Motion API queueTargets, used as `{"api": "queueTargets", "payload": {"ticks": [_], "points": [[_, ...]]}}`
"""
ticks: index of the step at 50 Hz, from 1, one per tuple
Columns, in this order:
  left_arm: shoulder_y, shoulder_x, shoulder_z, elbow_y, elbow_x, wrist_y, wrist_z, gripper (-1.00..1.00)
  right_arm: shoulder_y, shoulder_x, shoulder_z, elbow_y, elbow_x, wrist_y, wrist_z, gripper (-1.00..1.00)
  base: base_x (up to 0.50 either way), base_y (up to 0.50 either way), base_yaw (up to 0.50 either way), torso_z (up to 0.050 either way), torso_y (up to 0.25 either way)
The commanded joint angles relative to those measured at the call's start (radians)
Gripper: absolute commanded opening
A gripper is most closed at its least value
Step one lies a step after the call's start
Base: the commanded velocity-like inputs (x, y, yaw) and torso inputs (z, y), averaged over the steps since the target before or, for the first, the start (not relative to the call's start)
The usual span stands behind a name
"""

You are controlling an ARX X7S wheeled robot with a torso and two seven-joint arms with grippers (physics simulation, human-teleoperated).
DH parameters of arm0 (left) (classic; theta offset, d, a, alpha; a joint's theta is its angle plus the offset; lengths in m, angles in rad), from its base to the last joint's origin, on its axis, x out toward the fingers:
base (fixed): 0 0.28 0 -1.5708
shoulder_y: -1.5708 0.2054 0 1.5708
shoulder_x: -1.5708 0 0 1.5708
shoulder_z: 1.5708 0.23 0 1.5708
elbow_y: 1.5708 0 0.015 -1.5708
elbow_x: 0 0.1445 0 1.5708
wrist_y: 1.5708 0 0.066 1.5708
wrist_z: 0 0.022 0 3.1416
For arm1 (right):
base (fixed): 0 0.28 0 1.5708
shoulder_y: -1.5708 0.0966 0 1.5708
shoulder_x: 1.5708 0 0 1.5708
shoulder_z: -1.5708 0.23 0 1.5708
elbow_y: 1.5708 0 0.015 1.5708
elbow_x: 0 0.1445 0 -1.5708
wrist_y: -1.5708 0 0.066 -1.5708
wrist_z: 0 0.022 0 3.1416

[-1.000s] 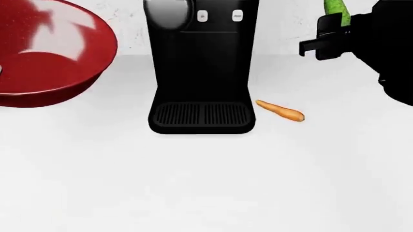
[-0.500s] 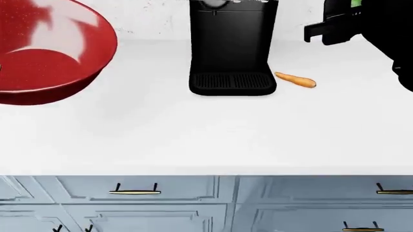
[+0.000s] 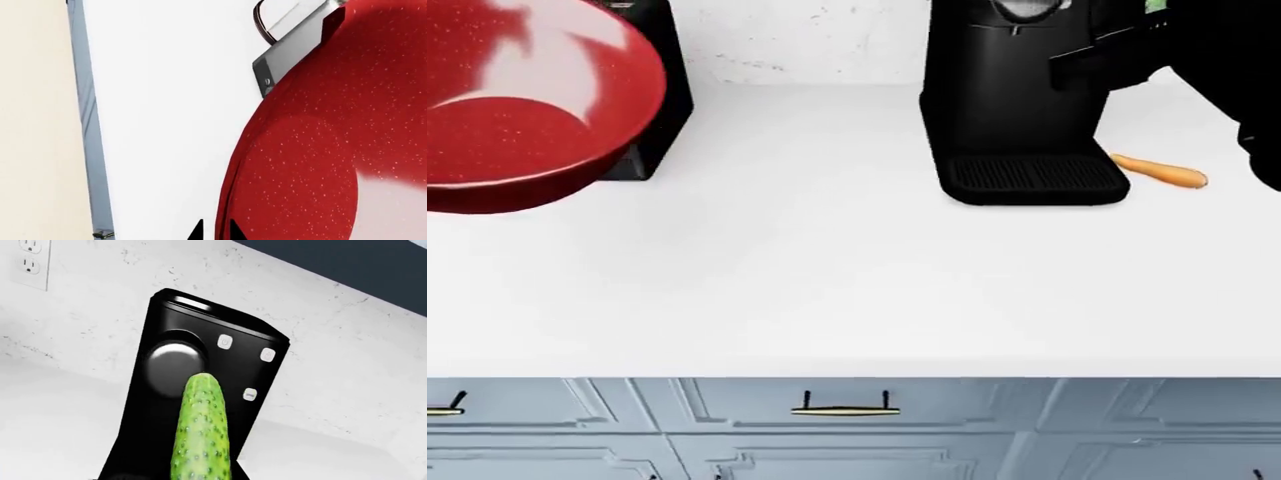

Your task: Place the two vegetables and bowl onto the tray for setting up a vegetable dip station.

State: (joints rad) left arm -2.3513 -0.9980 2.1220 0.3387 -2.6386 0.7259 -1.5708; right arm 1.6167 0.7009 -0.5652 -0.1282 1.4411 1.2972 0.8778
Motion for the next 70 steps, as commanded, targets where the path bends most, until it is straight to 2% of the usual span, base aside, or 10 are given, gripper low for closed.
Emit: {"api": "queueTargets", "payload": {"ticks": [1, 16, 35, 70], "points": [[-0.004, 0.002, -0.004, -0.001, 0.007, 0.001, 0.001, -1.0, 0.009, 0.0, -0.01, -0.008, -0.013, 0.004, -0.009, -1.0, 0.14, 0.5, 0.0, 0.0, 0.0], [-0.004, 0.004, -0.004, -0.001, 0.003, 0.0, 0.001, -1.0, 0.017, -0.001, -0.02, -0.009, -0.012, 0.002, -0.007, -1.0, 0.09, 0.5, 0.0, 0.0, 0.0], [-0.004, 0.007, -0.004, 0.004, 0.009, 0.001, 0.001, -1.0, 0.022, -0.001, -0.036, -0.016, -0.025, -0.007, -0.017, -1.0, -0.18, 0.5, 0.0, 0.0, 0.001], [-0.004, 0.007, -0.01, 0.003, 0.016, -0.004, 0.0, -1.0, 0.039, 0.004, -0.053, -0.022, -0.023, -0.012, -0.012, -1.0, 0.0, 0.5, 0.0, 0.0, 0.0]]}}
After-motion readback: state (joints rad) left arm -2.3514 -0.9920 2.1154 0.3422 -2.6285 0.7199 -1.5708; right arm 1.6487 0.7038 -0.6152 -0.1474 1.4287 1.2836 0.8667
